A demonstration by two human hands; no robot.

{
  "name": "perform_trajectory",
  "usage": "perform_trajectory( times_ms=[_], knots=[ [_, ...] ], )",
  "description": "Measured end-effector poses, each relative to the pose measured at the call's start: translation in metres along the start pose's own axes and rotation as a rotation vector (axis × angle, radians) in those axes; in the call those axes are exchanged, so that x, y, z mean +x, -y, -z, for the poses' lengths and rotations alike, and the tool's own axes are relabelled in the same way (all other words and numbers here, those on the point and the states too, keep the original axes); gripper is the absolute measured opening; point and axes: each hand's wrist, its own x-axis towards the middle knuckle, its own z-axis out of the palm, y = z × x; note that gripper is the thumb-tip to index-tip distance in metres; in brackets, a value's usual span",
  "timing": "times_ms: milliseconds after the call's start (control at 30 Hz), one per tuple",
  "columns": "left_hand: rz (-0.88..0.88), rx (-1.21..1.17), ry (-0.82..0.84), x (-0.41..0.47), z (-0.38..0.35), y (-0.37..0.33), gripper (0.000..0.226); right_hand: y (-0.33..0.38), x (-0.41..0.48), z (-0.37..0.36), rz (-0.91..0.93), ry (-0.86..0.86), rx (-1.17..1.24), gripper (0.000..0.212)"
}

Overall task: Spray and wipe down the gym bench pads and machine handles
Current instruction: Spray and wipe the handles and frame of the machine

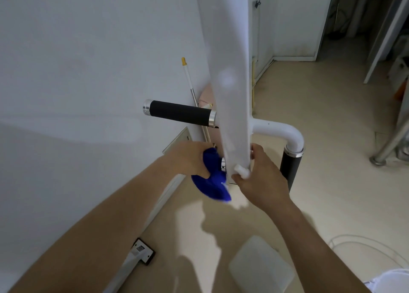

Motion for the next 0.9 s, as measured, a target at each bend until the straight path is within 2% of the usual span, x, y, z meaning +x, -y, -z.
perform_trajectory(
  times_ms=[133, 367, 433, 533, 600, 667, 733, 833, 900],
  knots=[
    [0.028, -0.098, 0.028, -0.007, 0.003, 0.03, 0.049, -0.001, -0.003, -0.001, 0.003, 0.009, -0.007, 0.058],
    [0.099, -0.278, -0.053, -0.012, -0.003, 0.066, 0.057, -0.001, 0.001, 0.001, 0.001, 0.019, -0.014, 0.059],
    [0.184, -0.227, -0.152, -0.019, -0.005, 0.079, 0.051, -0.001, 0.003, 0.002, 0.0, 0.025, -0.016, 0.059],
    [0.296, -0.229, -0.466, -0.035, -0.006, 0.078, 0.05, 0.0, 0.003, 0.002, 0.003, 0.04, -0.013, 0.06],
    [0.199, -0.466, -0.575, -0.04, -0.009, 0.055, 0.06, 0.0, 0.004, 0.003, 0.009, 0.046, -0.01, 0.061],
    [0.109, -0.649, -0.488, -0.036, -0.019, 0.019, 0.061, 0.001, 0.005, 0.003, 0.012, 0.05, -0.011, 0.063],
    [0.104, -0.495, -0.409, -0.025, -0.034, -0.018, 0.051, 0.001, 0.004, 0.003, 0.012, 0.051, -0.008, 0.064],
    [0.016, -0.311, -0.482, -0.016, -0.044, -0.05, 0.028, -0.002, 0.001, 0.006, 0.017, 0.033, -0.001, 0.065],
    [-0.086, -0.265, -0.501, -0.018, -0.045, -0.05, 0.026, -0.005, -0.001, 0.008, 0.025, 0.03, 0.001, 0.066]
  ],
)
